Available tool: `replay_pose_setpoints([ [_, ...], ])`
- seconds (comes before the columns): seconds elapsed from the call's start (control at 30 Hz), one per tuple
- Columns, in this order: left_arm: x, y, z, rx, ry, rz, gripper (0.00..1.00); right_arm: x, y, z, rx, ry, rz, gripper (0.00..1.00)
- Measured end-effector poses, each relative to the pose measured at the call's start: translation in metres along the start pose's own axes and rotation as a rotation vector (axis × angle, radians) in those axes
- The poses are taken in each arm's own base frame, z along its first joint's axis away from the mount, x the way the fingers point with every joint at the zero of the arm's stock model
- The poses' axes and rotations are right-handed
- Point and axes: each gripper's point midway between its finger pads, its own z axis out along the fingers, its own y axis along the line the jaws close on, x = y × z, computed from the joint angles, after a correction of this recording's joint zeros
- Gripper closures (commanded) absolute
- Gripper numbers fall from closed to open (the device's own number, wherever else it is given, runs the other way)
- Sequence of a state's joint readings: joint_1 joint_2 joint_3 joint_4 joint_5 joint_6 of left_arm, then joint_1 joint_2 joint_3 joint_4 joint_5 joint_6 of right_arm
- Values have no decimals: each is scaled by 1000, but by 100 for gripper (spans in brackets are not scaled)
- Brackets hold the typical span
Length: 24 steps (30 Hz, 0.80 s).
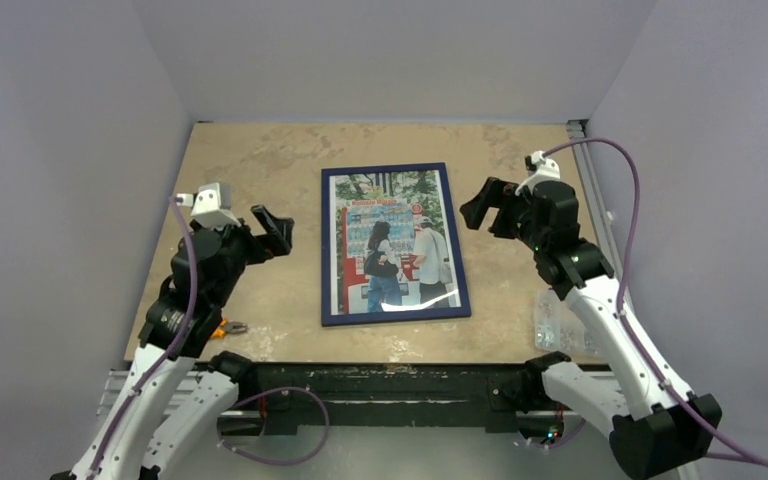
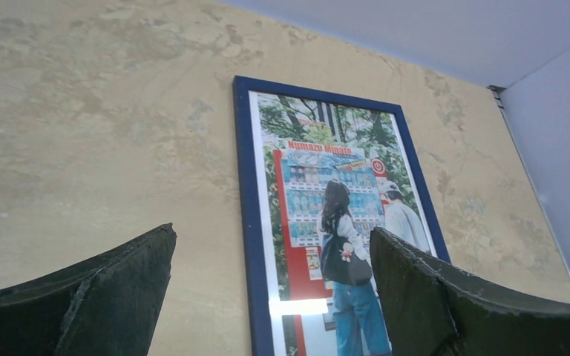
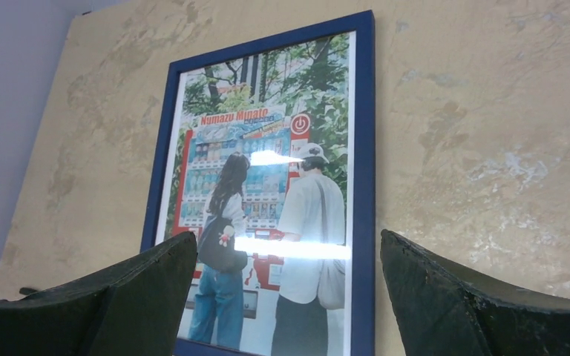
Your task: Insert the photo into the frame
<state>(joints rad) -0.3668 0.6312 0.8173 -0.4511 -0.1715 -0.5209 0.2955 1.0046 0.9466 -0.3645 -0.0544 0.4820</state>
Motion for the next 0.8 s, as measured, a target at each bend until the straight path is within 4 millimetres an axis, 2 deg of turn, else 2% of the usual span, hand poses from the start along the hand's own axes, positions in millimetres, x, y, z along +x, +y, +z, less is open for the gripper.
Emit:
replay_pose_setpoints([
  [0.1, -8, 12, -9, -44, -55, 33, 0, 0, -5, -12, -3, -62, -29, 7],
  [0.17, -5, 25, -9, -88, -77, 66, 0, 3, -14, -17, 6, -120, -56, 6],
  [0.23, 7, 42, -5, -138, -102, 102, 0, 13, -29, -18, 28, -171, -90, 6],
  [0.33, 36, 76, 2, -225, -127, 158, 0, 31, -54, -11, 84, -213, -149, 6],
  [0.5, 86, 134, 14, -404, -162, 229, 0, 73, -107, 2, 218, -241, -241, 5],
  [0.57, 94, 149, 16, -467, -180, 244, 0, 87, -126, 6, 275, -255, -267, 6],
  [0.7, 94, 163, 26, -527, -243, 310, 0, 109, -160, 11, 383, -260, -321, 5],
  [0.8, 99, 176, 37, -564, -261, 381, 0, 108, -170, 15, 433, -269, -359, 2],
])
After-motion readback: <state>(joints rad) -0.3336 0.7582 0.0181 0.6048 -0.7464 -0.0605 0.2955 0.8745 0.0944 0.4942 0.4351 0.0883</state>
